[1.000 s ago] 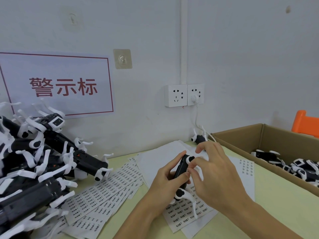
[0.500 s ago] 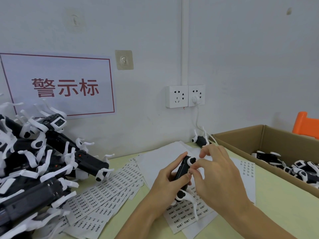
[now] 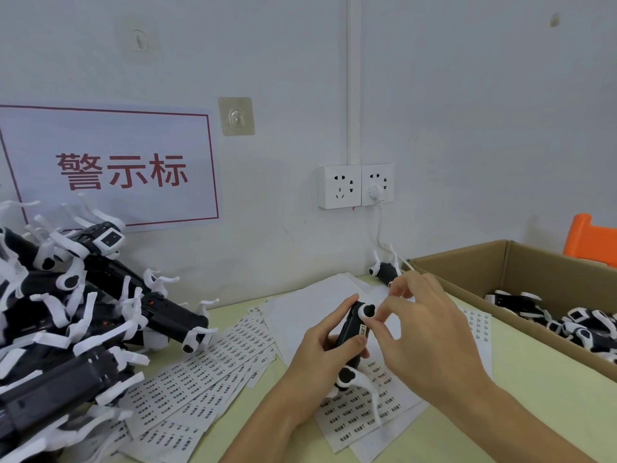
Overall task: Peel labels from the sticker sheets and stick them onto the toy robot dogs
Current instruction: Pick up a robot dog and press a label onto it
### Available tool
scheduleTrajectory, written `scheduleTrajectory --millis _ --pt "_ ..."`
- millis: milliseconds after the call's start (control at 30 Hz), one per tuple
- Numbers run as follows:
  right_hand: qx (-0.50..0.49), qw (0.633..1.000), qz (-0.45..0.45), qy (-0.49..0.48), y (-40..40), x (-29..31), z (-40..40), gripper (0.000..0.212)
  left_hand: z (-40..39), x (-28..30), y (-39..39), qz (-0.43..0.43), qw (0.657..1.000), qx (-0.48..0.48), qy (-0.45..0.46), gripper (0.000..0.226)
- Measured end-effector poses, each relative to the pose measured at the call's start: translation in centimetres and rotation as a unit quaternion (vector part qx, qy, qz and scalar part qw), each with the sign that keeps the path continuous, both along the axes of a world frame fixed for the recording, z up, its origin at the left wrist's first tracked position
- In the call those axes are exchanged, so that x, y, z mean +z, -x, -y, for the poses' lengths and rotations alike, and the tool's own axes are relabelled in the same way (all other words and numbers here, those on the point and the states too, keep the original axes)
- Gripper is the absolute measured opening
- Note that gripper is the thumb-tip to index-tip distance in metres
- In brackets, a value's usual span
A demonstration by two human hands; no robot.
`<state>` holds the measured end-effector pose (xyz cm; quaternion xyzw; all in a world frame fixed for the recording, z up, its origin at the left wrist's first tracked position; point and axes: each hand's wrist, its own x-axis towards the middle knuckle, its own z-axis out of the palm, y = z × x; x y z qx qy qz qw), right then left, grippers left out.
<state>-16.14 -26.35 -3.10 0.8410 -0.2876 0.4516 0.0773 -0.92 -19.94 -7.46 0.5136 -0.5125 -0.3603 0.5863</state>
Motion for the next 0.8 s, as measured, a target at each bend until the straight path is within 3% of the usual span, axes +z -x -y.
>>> scheduleTrajectory --millis 100,267,433,800 --pt "0.042 0.999 0.003 -0.023 0.5 0.4 0.0 0.01 0.0 -0.1 -0.2 -0.025 1.0 0.006 -0.009 0.058" --pt "0.112 0.988 -0.093 -0.055 1.3 1.0 -0.7 0.032 0.0 -0.2 -0.6 -0.073 0.997 -0.002 -0.016 0.064" --pt "0.091 0.977 -0.182 -0.07 1.1 0.1 -0.3 0.053 0.1 -0.1 -0.7 -0.109 0.994 -0.012 -0.011 0.07" --pt "0.142 0.963 -0.201 -0.113 1.2 -0.2 0.2 0.058 0.2 -0.5 -1.3 -0.143 0.989 -0.019 -0.025 0.065"
